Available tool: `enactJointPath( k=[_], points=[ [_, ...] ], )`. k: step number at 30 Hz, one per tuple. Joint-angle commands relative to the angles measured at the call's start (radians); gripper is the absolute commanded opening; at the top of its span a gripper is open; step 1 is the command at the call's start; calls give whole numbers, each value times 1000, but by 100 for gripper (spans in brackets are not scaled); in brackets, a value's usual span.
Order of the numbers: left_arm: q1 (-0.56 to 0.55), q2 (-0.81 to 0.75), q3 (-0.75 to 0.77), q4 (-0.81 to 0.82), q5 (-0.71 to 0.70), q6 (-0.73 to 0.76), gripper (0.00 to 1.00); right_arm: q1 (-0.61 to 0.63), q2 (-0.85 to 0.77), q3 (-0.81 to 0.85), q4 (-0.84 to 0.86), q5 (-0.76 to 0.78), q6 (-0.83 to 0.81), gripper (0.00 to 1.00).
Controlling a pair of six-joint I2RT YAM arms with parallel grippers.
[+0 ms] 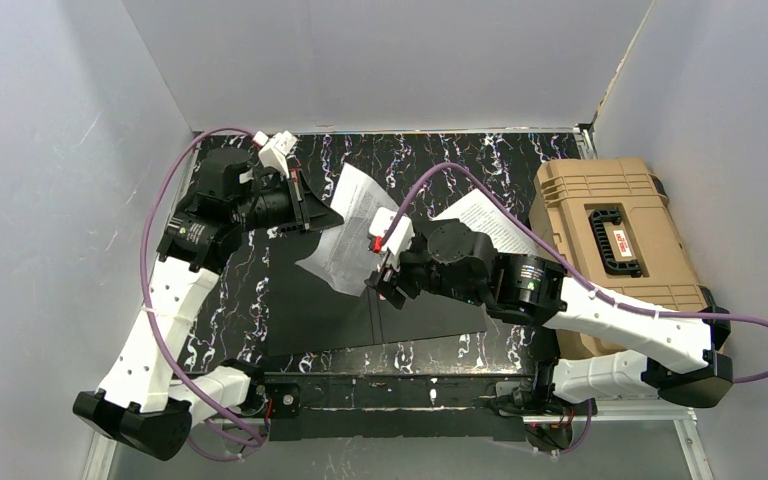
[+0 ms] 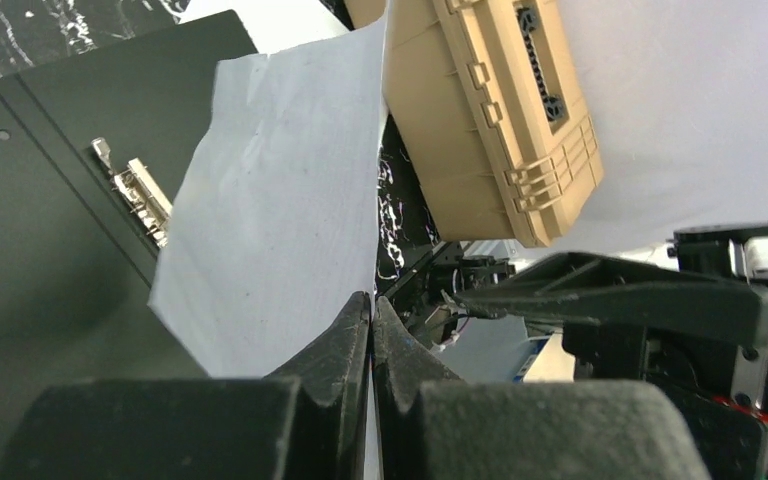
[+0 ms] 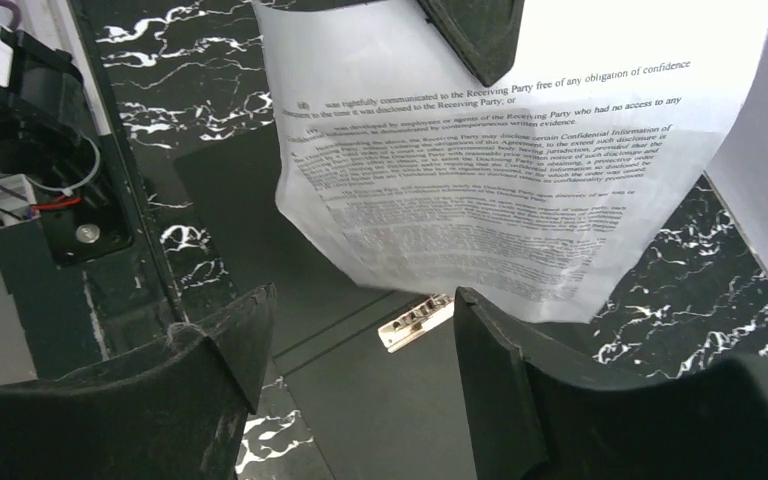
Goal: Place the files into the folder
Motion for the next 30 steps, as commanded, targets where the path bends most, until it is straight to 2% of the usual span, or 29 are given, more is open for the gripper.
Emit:
enactJointPath(
  k=[1,6,13,19,30],
  points=[
    [3,16,78,-62,131,122,0,4,-10,39,-4,45,-53,75],
    [3,32,155,-173,198,249,0,5,-7,57,-46,30,-149,87],
    [0,-29,134,-191,233,344,0,0,-42,63,-54,-21,-252,98],
    [-43,-69,92,-202,238,400,0,-18,-30,153,-146,-109,-289,98],
    [-247,-233,56,-282,138,581,0,-28,-70,225,-209,-201,-281,97]
  ],
)
